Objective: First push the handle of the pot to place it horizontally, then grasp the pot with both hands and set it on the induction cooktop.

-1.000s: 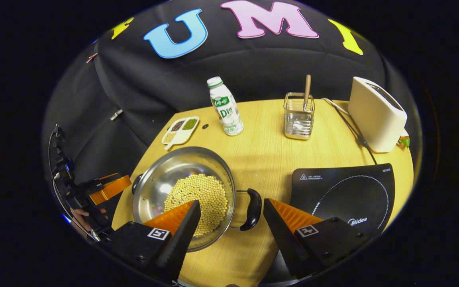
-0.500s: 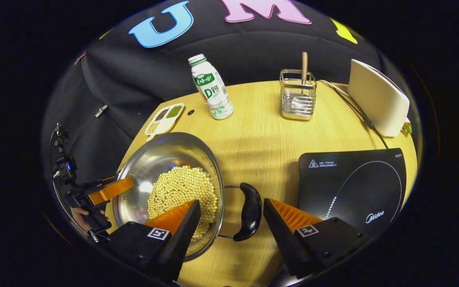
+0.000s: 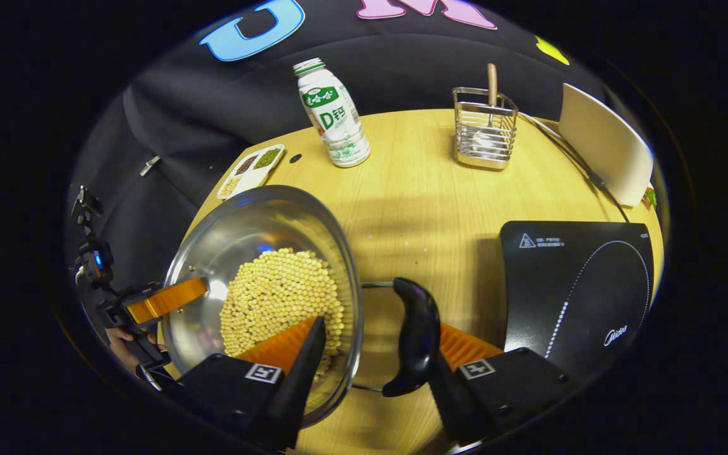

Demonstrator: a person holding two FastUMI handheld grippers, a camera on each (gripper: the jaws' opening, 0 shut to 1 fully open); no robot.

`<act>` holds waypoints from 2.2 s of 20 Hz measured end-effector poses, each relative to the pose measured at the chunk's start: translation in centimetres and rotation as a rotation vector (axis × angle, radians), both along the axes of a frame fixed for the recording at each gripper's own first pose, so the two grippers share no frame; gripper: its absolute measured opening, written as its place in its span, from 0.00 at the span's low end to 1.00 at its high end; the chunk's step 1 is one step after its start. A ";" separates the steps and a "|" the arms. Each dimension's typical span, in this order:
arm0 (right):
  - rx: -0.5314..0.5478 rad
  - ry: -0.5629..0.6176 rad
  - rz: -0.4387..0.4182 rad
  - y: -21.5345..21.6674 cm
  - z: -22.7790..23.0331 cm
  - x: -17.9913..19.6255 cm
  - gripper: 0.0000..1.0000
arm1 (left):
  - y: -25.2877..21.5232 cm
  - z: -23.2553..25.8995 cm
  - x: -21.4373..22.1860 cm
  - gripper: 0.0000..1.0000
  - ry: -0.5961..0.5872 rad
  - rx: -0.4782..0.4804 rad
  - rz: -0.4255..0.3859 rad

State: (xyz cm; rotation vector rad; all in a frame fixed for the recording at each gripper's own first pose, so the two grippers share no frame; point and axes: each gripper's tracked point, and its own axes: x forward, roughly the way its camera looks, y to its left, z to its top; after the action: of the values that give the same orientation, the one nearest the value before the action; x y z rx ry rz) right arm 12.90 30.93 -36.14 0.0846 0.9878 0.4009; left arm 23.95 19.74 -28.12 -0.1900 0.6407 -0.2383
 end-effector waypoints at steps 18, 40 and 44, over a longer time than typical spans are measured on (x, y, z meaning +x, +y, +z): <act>0.043 -0.020 -0.013 -1.7 4.2 -1.9 0.58 | -0.5 3.8 -3.9 0.57 0.005 0.004 0.088; 0.083 -0.102 -0.146 -22.2 15.1 -3.3 0.57 | -20.4 12.9 -7.9 0.57 -0.034 0.043 -0.021; 0.072 -0.081 -0.162 -26.1 14.7 -3.1 0.57 | -24.2 12.4 -7.4 0.57 -0.026 0.048 -0.036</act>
State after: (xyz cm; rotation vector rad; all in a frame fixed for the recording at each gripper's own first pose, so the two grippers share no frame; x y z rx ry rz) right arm 9.78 4.85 -21.42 0.2108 0.8795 0.2887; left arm 16.51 -4.50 -15.71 -0.1294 0.6234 -0.2595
